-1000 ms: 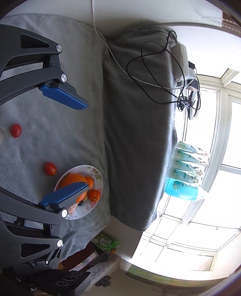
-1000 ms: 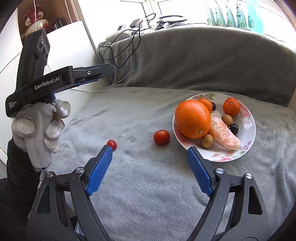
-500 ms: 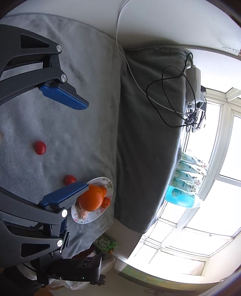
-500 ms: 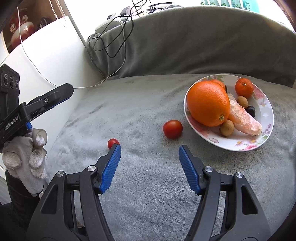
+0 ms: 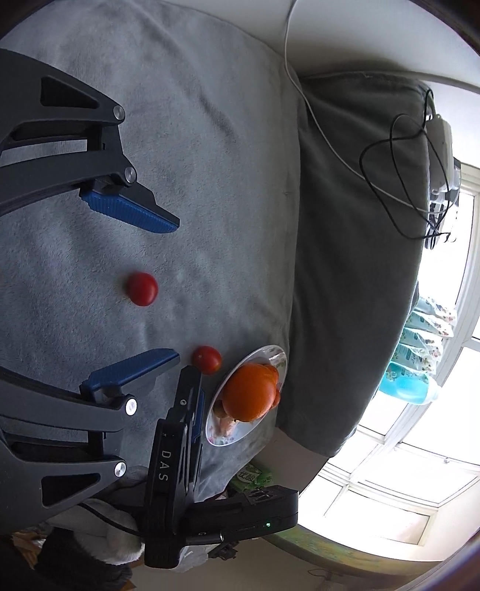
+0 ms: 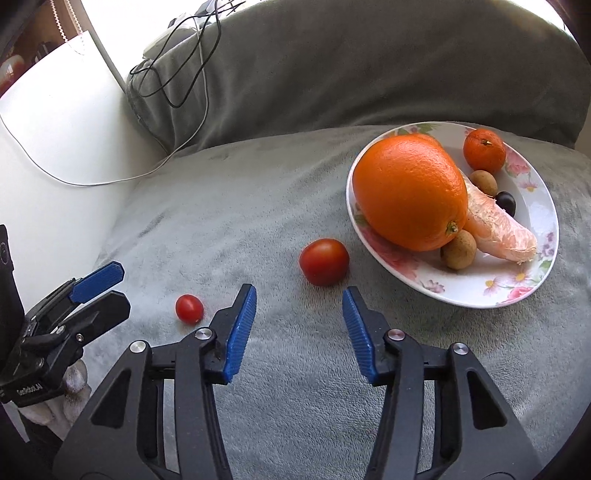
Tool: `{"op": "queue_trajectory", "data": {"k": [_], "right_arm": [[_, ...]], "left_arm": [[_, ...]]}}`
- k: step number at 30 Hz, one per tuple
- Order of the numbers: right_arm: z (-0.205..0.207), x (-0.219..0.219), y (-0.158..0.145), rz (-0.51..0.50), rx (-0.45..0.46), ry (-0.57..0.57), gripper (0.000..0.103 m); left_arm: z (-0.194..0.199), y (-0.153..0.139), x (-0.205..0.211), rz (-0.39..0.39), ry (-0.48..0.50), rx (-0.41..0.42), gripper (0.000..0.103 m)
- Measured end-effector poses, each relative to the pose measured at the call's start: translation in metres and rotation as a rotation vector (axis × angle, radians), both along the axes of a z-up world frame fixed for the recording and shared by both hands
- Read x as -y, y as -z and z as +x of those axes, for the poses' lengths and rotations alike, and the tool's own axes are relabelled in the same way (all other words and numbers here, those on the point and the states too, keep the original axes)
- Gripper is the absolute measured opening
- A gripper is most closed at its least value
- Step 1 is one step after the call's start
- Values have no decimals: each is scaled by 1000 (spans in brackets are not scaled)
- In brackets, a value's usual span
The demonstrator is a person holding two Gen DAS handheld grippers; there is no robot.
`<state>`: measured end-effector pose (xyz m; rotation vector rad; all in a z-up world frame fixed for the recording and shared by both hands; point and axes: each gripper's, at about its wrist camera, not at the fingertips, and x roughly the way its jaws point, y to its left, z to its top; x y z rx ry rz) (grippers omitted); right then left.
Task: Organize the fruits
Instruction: 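Close the left tool on a small red cherry tomato while the right tool grasps a larger red tomato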
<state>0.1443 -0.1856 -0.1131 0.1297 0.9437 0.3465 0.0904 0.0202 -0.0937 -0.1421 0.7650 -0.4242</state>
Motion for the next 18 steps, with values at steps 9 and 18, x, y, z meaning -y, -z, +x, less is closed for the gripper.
{"op": "queue_trajectory", "data": {"k": [9,18], "right_arm": [[15,-3,11,-19,-18,23,45],[21,-1,16,-32,-17,54,44]], "left_arm": [[5,17,4,8,35,-47,53],[8,25,6,19,63,-72,48]]}}
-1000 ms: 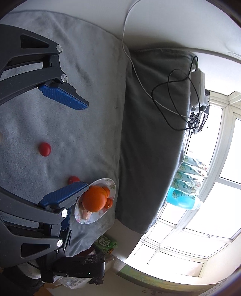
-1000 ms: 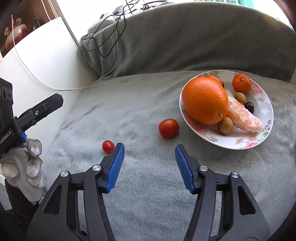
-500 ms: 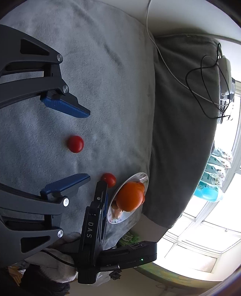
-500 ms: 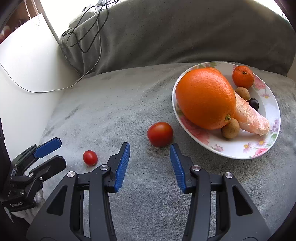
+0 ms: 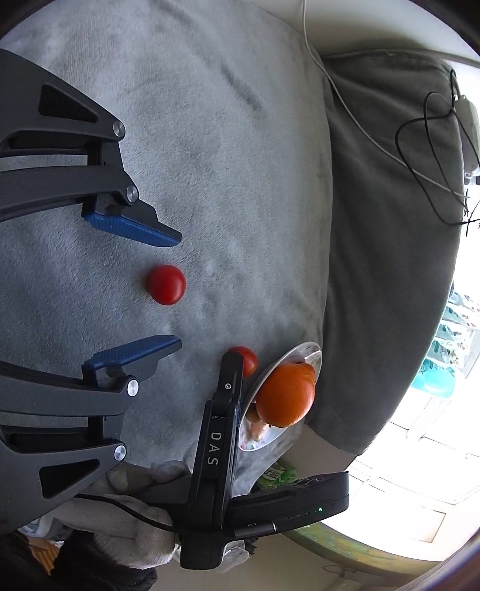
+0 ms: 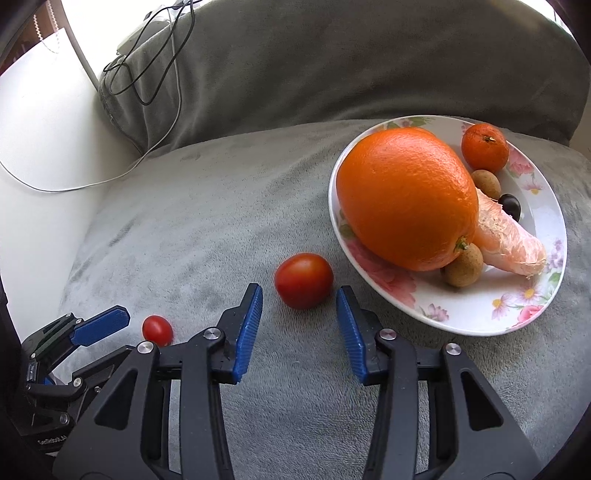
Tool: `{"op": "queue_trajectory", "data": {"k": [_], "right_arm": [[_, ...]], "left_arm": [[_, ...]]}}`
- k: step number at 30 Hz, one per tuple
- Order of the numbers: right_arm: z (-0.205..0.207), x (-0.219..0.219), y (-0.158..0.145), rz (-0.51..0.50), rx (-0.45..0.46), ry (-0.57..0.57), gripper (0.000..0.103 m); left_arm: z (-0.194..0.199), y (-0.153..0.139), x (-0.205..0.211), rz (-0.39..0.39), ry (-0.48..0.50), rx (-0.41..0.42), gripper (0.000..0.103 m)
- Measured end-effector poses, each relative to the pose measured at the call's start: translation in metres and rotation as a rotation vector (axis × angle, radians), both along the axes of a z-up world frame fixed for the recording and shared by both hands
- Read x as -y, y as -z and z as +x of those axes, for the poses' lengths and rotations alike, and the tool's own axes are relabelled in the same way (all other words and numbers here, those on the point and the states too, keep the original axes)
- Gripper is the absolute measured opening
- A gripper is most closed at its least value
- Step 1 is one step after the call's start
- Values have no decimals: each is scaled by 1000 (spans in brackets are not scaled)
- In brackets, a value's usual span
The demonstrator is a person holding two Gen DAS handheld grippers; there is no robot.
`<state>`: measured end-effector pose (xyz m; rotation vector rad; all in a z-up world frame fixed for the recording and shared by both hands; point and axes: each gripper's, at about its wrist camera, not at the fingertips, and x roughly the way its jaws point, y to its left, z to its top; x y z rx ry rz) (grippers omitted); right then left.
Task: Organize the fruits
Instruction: 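Close the left tool on a small red cherry tomato while the right tool grasps a larger red tomato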
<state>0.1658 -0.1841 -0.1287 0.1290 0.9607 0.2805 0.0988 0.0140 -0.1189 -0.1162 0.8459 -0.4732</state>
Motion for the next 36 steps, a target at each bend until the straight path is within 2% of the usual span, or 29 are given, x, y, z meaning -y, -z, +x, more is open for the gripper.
{"op": "queue_trajectory", "data": {"k": [12,27,31,36], "right_arm": [[6,-7,5,-21,2,2,41],[11,-10,7,-33,6,2,36],[10,-10,7,-34,12,1,36],[10,-10,7,-26,14,-2,36]], "left_arm": [[7,6,4,4,13,-17,44],[12,14,10,31,20,-36,33],[13,16,11,39,16,-36,24],[15,17,13,34,15,-35,24]]}}
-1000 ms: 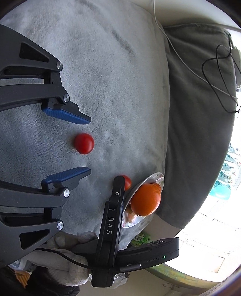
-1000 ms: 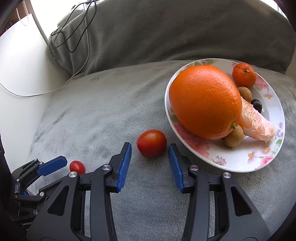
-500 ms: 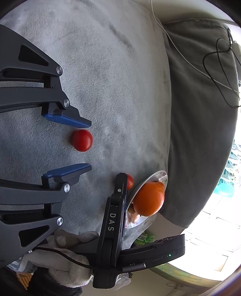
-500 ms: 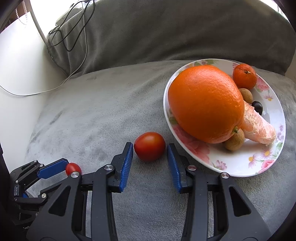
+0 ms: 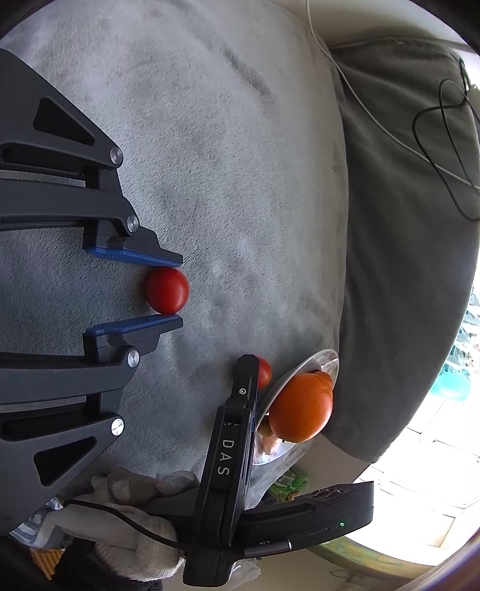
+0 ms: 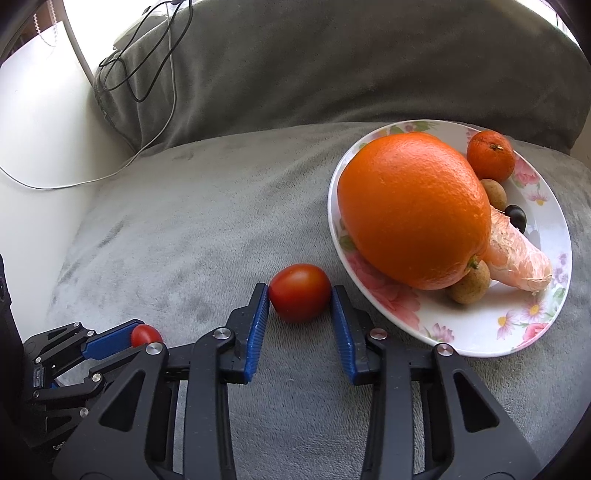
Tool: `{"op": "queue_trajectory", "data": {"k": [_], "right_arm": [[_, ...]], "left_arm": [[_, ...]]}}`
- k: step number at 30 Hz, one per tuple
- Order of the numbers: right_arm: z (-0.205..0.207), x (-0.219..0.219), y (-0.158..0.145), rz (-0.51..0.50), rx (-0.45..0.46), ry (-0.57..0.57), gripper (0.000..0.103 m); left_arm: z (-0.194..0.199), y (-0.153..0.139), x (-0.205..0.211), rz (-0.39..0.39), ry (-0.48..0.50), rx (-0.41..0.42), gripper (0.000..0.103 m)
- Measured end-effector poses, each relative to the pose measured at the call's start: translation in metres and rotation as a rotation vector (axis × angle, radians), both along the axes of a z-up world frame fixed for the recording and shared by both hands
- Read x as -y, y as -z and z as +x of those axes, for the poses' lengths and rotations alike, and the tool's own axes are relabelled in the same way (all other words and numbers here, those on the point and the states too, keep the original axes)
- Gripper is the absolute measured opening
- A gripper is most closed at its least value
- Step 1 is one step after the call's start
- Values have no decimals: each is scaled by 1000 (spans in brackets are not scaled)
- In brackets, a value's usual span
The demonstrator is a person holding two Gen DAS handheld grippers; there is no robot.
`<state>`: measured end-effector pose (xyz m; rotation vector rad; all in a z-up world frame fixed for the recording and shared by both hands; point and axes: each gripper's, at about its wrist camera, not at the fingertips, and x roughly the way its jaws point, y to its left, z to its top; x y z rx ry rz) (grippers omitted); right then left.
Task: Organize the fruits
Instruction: 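Close the left tool on a small red cherry tomato while the right tool grasps a larger red tomato, then carry the cherry tomato with the left tool to the plate while the right tool carries the red tomato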
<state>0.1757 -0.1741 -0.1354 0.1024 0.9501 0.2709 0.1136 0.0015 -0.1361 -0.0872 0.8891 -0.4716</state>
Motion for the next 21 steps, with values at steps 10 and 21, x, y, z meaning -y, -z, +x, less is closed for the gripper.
{"op": "queue_trajectory", "data": {"k": [10,21], "right_arm": [[-14,1,-13,33,34,-37,35],[-37,14,-40,76,93,-65,35]], "left_arm": [[-3,-7,-5,-13,-17,13,24],[-8,-26,0,-15,-23,49,24]]}}
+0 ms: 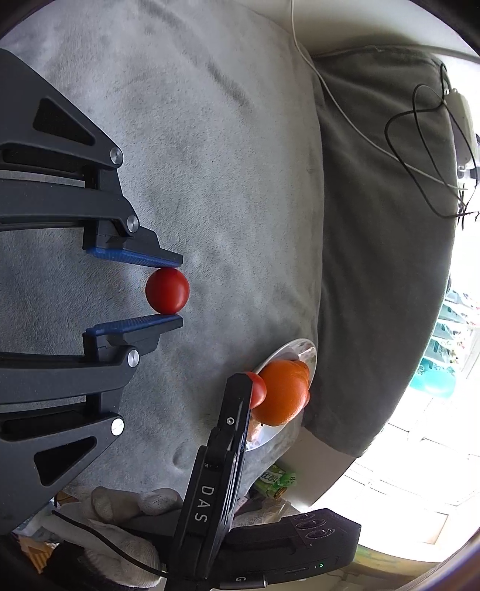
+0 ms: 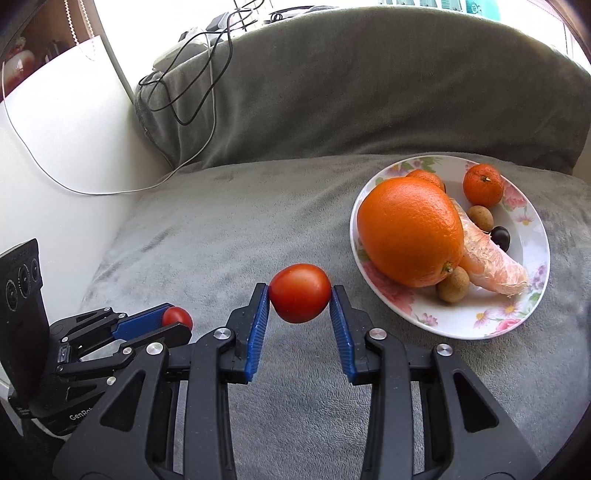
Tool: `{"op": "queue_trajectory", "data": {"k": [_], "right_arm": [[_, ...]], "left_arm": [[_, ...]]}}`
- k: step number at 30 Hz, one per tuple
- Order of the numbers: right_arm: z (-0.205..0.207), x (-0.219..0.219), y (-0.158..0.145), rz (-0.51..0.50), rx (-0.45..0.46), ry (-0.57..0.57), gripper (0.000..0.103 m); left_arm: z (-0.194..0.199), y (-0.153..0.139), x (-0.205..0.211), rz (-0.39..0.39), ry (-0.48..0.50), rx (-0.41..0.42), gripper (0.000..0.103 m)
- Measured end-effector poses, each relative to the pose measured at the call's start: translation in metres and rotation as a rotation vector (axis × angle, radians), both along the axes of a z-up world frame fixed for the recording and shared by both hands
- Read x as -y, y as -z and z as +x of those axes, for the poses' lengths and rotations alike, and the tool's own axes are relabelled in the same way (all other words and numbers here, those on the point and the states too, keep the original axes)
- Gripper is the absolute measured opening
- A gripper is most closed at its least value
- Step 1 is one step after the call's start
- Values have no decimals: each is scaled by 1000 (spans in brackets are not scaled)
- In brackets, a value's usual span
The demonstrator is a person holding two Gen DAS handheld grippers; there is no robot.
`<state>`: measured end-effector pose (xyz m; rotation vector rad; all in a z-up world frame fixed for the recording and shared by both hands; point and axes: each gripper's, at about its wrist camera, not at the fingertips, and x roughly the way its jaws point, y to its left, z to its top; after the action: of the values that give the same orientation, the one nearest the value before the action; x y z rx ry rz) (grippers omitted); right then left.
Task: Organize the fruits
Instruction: 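Carry the cherry tomato with the left tool to the plate while the right tool carries the red tomato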
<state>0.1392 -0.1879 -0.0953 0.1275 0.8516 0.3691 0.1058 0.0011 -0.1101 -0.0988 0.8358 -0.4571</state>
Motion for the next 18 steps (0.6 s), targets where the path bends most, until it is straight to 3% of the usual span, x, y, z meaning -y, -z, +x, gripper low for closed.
{"op": "queue_trajectory", "data": {"k": [18], "right_arm": [[-28,46,-30,50,67,36,35]], "left_arm": [[1,-37,39,4,20,87,24]]}}
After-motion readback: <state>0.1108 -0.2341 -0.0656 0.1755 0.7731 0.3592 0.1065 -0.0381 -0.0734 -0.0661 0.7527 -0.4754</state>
